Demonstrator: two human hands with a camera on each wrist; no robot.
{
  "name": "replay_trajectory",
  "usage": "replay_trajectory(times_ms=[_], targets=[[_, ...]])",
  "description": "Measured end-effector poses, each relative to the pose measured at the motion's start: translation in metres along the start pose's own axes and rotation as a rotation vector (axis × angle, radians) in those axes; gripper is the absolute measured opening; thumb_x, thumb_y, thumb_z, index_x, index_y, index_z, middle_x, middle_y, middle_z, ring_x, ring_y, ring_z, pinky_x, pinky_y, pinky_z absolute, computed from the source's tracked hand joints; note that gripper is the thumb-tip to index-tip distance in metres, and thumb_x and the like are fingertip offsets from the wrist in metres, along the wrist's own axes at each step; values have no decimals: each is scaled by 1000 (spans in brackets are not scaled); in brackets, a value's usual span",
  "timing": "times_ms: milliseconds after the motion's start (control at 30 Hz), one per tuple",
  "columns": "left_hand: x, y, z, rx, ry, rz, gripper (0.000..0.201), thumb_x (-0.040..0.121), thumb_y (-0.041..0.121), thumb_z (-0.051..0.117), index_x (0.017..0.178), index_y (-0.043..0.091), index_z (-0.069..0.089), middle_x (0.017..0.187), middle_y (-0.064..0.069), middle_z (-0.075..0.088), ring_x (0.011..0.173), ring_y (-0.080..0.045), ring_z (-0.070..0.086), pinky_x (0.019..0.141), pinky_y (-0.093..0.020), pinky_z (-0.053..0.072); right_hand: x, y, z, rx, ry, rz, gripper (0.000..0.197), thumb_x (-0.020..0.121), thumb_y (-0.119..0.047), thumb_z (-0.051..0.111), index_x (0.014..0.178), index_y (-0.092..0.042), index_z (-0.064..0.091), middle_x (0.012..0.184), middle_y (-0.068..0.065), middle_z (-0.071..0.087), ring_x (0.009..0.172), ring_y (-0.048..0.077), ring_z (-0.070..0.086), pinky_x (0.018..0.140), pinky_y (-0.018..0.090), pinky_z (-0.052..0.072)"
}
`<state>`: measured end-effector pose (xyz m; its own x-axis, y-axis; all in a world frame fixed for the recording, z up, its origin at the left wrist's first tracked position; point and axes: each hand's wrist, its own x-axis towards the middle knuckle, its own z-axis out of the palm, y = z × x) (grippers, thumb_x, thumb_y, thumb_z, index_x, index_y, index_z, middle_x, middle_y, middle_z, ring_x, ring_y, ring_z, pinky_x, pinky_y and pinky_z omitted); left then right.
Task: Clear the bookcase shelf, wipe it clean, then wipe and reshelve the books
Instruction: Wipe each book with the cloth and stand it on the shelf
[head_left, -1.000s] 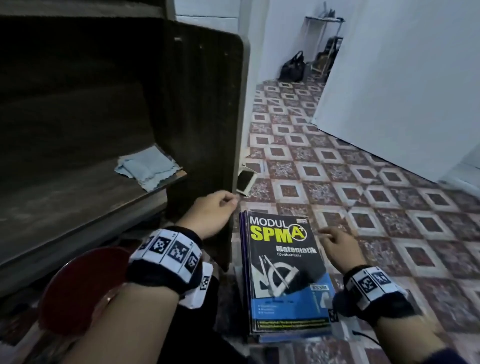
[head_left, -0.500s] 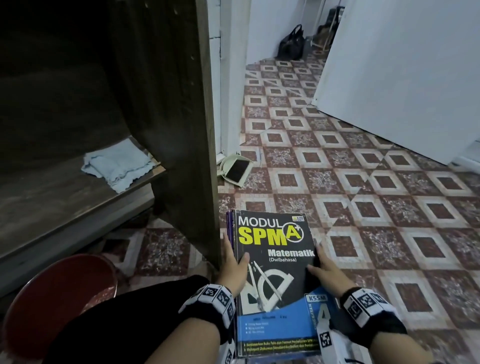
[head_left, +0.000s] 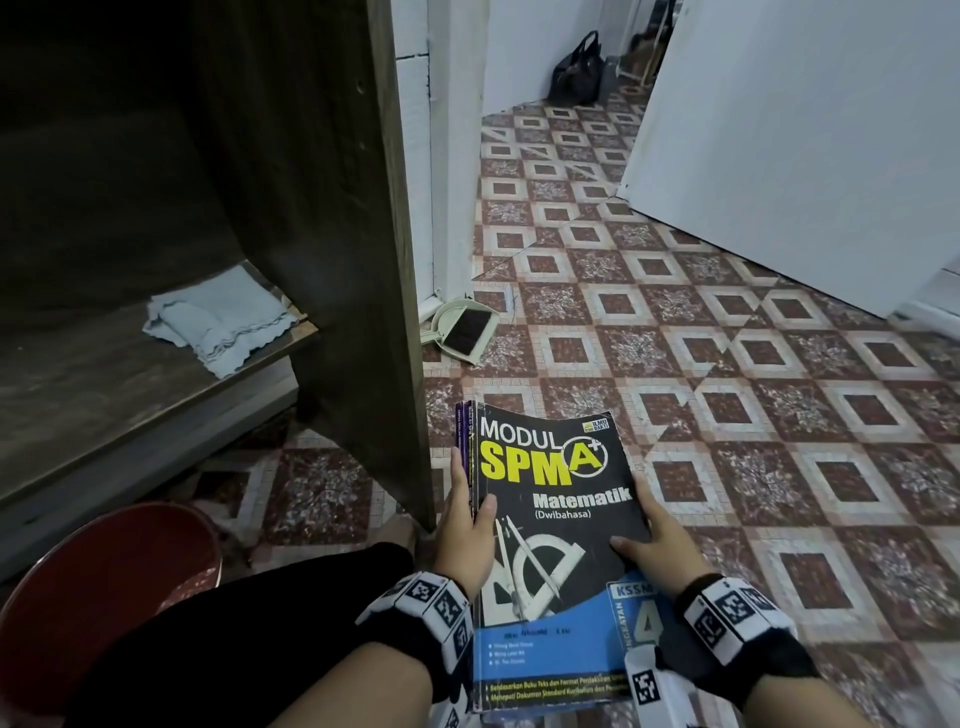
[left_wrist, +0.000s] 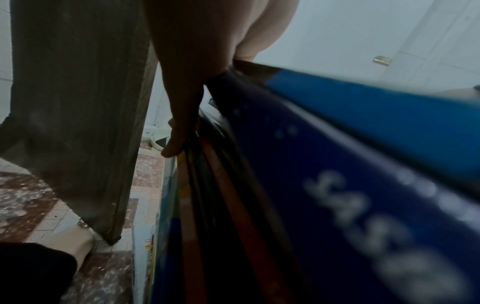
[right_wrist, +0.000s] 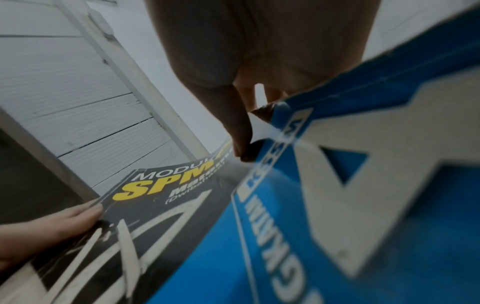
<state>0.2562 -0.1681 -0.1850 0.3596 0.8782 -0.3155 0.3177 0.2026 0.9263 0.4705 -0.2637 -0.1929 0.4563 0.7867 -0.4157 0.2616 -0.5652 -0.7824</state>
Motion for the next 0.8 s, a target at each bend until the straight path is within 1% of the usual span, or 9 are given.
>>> replay_trajectory(times_ms=[67,200,333,400,467,533,600,667,800], targets=[[-1,1,1,-11,16,6,70,103,17,42,152,38,-3,160,6,14,147,-13,15,113,-25,14,3,0,0,0,26,7,91,83,5,67,153,-27,19,144,4,46,121,23,53,100,39,48],[-3,1,2,-8,35,5,70,102,17,43,153,38,-1,160,6,17,147,-14,17,114,-27,17,8,6,4,36,22,28,98,77,-1,76,152,-31,21,123,-1,60,101,17,64,91,39,54],[0,1,0,22,27,-38,72,102,19,43,152,39,-4,161,5,13,147,-16,16,116,-32,18,10,7,1,183,-20,34,94,76,10,72,150,-25,26,103,-13,60,95,14,64,77,30,56],[0,2,-2,24,-2,-68,72,103,21,43,152,39,-7,161,5,11,147,-19,19,114,-31,22,11,5,0,211,-20,28,93,77,12,70,150,-25,26,102,-15,60,92,8,63,67,20,55],[2,2,-2,8,-28,-103,72,103,22,42,152,40,-8,161,5,12,145,-22,23,110,-29,25,11,5,1,225,-14,24,92,77,11,70,150,-24,26,105,-15,60,91,4,61,63,15,53],[3,2,-1,1,-28,-119,72,103,24,42,149,44,-9,161,4,12,147,-24,16,116,-37,19,12,7,0,246,-18,25,92,78,11,69,150,-25,26,111,-11,60,91,5,61,63,16,54],[2,2,1,9,-16,-127,72,103,24,41,149,46,-9,161,2,14,148,-25,12,118,-43,16,12,7,0,250,-30,24,91,79,12,68,150,-25,26,105,-18,56,90,1,59,62,15,53],[-1,6,3,2,2,-115,70,103,22,41,150,45,-7,161,2,16,148,-24,16,117,-40,18,12,7,0,242,-34,25,90,80,11,68,151,-24,24,108,-19,51,89,0,55,61,13,51],[-5,17,6,-53,-10,-67,69,104,17,39,152,40,-4,160,8,14,147,-17,18,116,-33,18,6,9,2,188,-30,6,89,83,7,67,152,-24,20,119,-13,45,103,7,49,67,11,47]])
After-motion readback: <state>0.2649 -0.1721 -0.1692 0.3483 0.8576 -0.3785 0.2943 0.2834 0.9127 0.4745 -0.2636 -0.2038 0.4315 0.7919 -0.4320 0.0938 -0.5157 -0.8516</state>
